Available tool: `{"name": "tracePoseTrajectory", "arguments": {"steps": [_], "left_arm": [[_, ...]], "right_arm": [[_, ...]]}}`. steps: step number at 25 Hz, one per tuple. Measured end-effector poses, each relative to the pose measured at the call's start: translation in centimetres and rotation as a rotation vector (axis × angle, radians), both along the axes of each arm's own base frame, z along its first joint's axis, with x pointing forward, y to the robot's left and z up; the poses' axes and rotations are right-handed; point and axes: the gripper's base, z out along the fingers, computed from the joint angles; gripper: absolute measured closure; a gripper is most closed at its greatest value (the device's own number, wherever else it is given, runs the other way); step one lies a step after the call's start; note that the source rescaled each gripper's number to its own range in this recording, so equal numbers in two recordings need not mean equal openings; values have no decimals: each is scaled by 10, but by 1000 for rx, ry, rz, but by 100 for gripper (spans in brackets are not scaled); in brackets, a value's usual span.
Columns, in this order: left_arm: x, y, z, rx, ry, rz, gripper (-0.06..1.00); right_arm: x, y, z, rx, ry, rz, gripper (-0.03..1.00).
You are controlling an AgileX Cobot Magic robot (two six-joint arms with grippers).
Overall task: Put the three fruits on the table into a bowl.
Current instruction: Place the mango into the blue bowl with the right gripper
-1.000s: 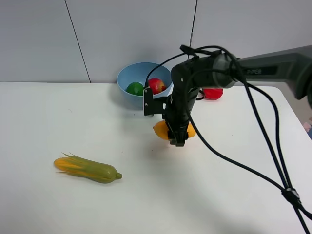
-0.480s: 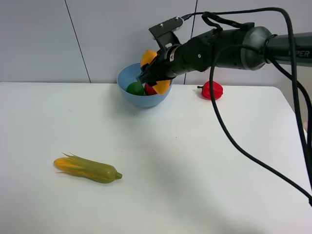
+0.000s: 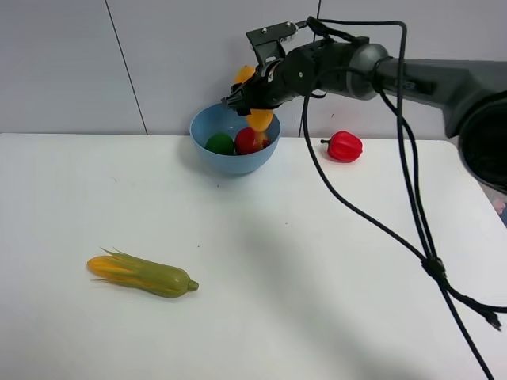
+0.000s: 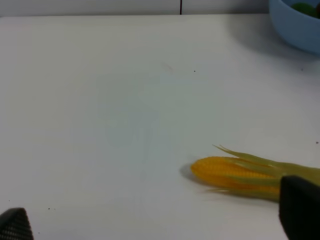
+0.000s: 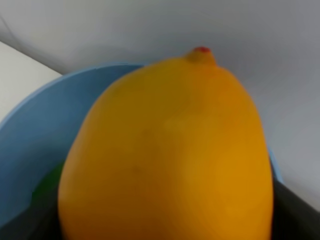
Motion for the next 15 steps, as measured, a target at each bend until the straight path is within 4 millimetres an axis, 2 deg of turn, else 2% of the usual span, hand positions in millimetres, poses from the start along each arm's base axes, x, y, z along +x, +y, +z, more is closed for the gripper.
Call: {"name": "tracePoseTrajectory", "arguments": {"steps": [4, 10, 11, 12, 13, 14, 15], "left_arm": [[0, 0, 0, 0, 0, 0, -4], [0, 0, 0, 0, 0, 0, -5], [0, 0, 0, 0, 0, 0, -5], [0, 0, 0, 0, 0, 0, -5], [0, 0, 0, 0, 0, 0, -5], [0, 0, 0, 0, 0, 0, -5], [0, 0, 0, 0, 0, 0, -5]], "right_arm": [[13, 7, -14, -46, 28, 17, 91], [14, 7, -23, -101, 61, 41, 91], [14, 7, -24, -104, 62, 43, 80], [14, 7, -24, -105, 60, 44, 61], [14, 7, -23, -105, 57, 45, 35], [14, 7, -22, -104, 52, 46, 19], [15, 8, -22, -108, 46, 52, 10]]}}
